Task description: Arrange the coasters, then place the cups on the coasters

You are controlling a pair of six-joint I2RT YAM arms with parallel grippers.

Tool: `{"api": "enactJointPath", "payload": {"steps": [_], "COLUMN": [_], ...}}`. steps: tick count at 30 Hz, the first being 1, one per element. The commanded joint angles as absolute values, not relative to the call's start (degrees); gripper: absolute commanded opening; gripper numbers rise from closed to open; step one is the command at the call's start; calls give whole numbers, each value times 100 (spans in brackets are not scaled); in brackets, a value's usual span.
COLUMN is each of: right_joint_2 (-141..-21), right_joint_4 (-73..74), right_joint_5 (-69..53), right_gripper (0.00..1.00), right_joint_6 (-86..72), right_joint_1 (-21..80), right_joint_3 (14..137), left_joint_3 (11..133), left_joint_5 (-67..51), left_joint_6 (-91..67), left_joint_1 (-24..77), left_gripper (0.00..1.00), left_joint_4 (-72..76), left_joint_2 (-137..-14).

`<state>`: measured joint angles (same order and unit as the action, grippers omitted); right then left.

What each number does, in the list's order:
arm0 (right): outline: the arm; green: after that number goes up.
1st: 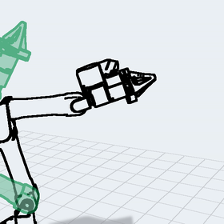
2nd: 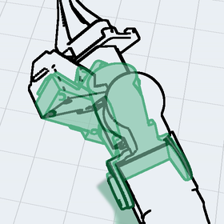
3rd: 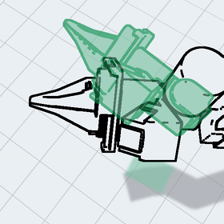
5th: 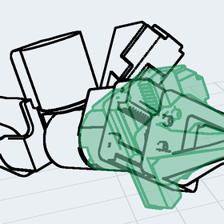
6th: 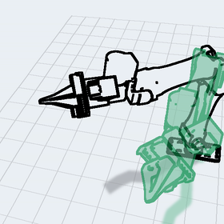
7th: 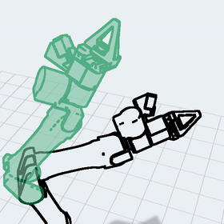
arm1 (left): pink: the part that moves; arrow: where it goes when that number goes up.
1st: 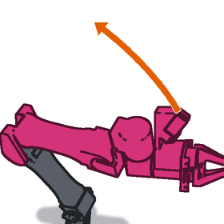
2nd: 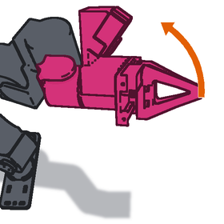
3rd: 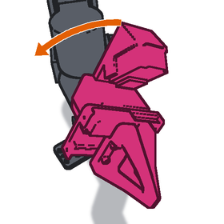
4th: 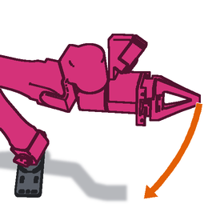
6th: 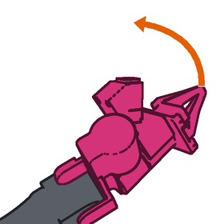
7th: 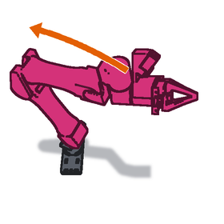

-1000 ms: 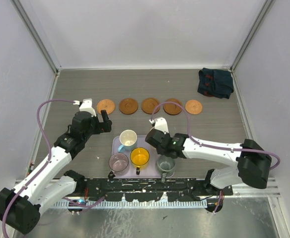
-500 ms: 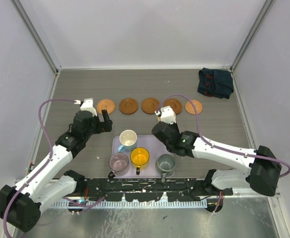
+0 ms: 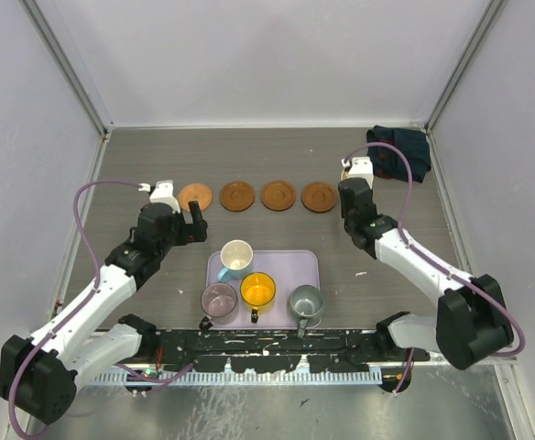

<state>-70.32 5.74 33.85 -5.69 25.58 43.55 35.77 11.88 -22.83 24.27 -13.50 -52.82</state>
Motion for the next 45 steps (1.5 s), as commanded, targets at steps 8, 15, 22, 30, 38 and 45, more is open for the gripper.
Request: {"api": "enactJointPath", "payload": {"steps": [8,15,22,30,38,45], "right_joint_2": [-8218,-8486,-8529,-8484,-8473,-8458], "right_joint_4": [-1297,-1561,-1705,-1667,-1563,-1534], "right_joint_5": [1950,1536,1344,1378,1447,1528], "right_gripper": [1,1,1,1,1,1], "right_joint_6": [-168,-38,-46,-192,-278,-283], "right_joint_1": [1216,937,850,853,853,853], "right_joint_3": [5081,5099,4916,4732,4590,4525], "left_joint_3": [3898,3984,3971,3997,3998,4034], "left_joint_5": [1337,1350,1307,1265,1179,1152], "left_joint_6": [-2095,-2057,-2114,-2131,-2189,-2197], "left_joint_1": [2435,2435,2435,2435,2435,2439], "left_gripper": [98,98,98,98,98,98], "left_joint_4": [-789,-727,-711,-761,-733,-729], "left_joint_2": [-5621,-5887,-5944,-5957,-6000,-6090]}}
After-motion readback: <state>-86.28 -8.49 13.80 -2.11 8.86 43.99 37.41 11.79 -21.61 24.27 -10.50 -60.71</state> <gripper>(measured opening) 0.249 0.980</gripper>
